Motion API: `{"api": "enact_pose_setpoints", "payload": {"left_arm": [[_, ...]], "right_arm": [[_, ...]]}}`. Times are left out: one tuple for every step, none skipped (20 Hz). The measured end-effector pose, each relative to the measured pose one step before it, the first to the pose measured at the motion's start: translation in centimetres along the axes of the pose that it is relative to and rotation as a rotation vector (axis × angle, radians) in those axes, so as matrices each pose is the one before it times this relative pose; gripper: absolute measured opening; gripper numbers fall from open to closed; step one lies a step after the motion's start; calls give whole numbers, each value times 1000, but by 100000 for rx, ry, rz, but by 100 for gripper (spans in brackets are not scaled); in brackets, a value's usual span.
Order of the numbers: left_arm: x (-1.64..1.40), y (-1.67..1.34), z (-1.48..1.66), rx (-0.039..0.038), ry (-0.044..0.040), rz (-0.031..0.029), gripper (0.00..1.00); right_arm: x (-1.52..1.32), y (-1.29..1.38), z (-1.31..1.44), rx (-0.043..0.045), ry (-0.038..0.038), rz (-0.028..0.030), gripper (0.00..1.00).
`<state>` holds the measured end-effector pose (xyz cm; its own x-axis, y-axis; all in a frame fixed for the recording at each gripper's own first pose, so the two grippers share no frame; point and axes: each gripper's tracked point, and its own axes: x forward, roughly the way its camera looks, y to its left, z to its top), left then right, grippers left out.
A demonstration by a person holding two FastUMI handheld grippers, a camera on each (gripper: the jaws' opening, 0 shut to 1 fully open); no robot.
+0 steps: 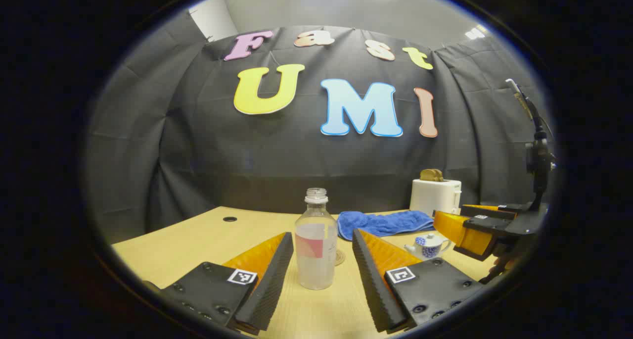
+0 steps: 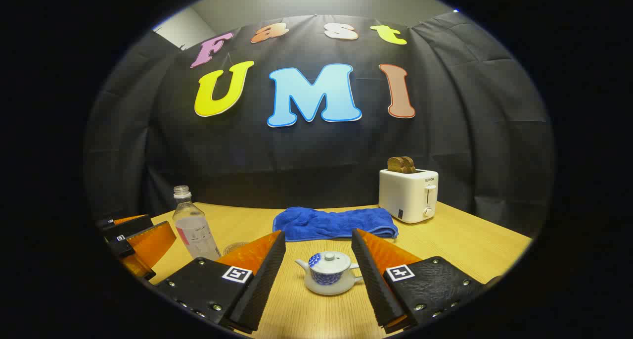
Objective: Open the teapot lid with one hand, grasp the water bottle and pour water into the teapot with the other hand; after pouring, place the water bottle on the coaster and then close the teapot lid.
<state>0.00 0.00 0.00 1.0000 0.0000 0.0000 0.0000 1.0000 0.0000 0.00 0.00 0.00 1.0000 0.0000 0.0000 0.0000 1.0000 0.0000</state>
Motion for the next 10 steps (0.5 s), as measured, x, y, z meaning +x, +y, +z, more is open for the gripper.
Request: {"api": "enact_pose_setpoints", "payload": {"left_arm": [[12,55,71,173,-30,90,87],[1,-23,-58,219,69,11,87],[-20,20,59,79,67,56,87],[108,-64,-109,-154,109,-125,87],[135,-66,72,-280,81,-69,87],[-145,-22,-192,-206,111,-56,87],[-57,12,29,-53,125,-25,87],[47,36,-98,-4,89,81,87],[12,19,80,-23,76,-18,87],[81,77,-64,-93,55,-13,87]], "right_arm": [[42,-42,78,72,-31,86,83],[133,53,-11,-43,-70,164,83],[116,-3,-11,-118,-4,56,83],[132,-44,-63,-42,-11,76,83],[195,43,-55,18,128,324,83],[73,-147,-146,78,304,-516,83],[142,80,-65,228,371,298,75],[208,-71,-139,72,189,-82,74],[166,-40,-121,-263,395,77,74],[161,26,-149,-340,366,152,74]]}}
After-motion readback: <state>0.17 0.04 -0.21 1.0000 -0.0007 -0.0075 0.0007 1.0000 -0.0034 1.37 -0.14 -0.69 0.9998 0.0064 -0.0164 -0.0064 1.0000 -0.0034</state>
